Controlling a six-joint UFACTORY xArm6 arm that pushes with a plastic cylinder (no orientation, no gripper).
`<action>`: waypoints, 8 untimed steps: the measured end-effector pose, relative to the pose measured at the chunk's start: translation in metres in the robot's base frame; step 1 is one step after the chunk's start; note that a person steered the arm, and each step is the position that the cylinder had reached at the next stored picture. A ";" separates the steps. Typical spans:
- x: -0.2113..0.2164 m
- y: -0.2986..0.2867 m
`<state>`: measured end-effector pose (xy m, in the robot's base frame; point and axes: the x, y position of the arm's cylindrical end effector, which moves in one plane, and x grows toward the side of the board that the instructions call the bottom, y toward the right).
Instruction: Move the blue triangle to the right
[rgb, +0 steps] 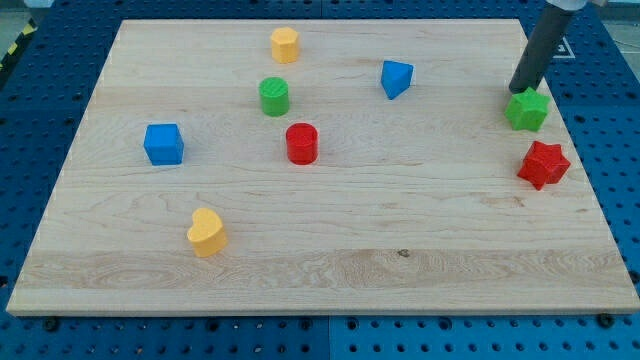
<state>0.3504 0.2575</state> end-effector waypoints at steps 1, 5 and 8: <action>0.016 0.000; 0.040 0.000; 0.015 -0.033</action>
<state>0.3651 0.2244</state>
